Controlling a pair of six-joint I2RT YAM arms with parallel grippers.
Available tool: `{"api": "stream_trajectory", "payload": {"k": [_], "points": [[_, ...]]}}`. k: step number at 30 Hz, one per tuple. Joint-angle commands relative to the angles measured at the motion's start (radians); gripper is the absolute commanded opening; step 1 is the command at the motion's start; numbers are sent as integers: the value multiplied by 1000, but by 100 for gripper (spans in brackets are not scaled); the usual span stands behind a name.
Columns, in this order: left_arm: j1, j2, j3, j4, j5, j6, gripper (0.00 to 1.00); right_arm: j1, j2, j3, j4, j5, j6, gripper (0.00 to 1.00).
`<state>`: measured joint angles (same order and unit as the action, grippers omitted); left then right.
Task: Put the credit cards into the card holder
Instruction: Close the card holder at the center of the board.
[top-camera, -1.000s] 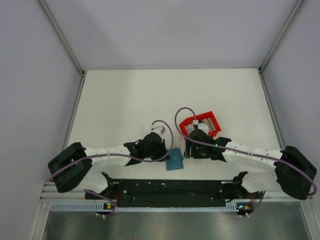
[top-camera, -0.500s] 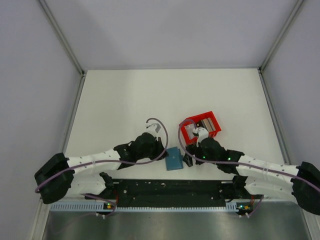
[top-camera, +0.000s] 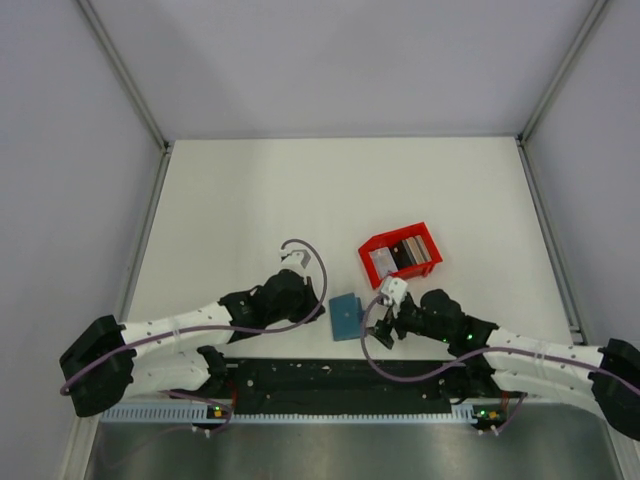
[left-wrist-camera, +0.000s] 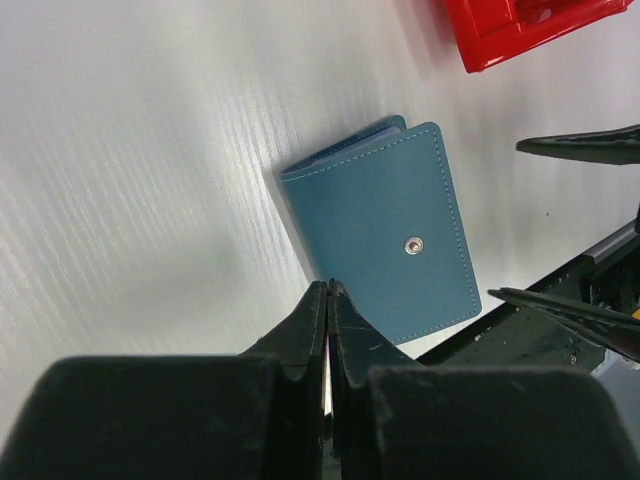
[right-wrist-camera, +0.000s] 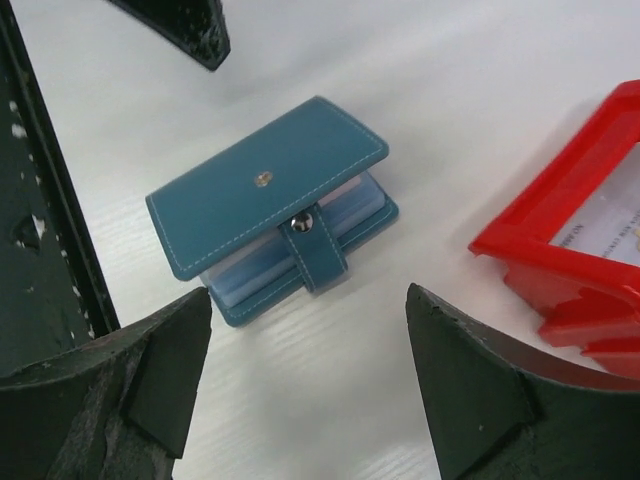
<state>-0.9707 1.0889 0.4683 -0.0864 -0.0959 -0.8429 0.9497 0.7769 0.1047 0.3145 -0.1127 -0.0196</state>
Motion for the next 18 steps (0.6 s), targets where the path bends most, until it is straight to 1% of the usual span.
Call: {"api": "stream_trajectory", "payload": {"k": [1, 4, 8, 11, 16, 18], "points": [[-3, -15, -3, 14, -18, 11, 3, 20, 117, 53, 93, -107, -181, 77], [-3, -17, -7, 13, -15, 10, 3, 18, 162, 55, 130, -94, -230, 76], [-3, -15, -20, 34, -8, 5, 3, 20, 177, 35, 205, -102, -270, 76], [-3, -11, -28, 62, 7, 7, 3, 18, 208, 50, 199, -113, -295, 76], [-2, 11, -14, 77, 30, 22, 3, -29, 285, 82, 195, -225, -307, 73], [-3, 12, -14, 77, 35, 25, 3, -51, 301, 85, 210, -239, -307, 72]]}}
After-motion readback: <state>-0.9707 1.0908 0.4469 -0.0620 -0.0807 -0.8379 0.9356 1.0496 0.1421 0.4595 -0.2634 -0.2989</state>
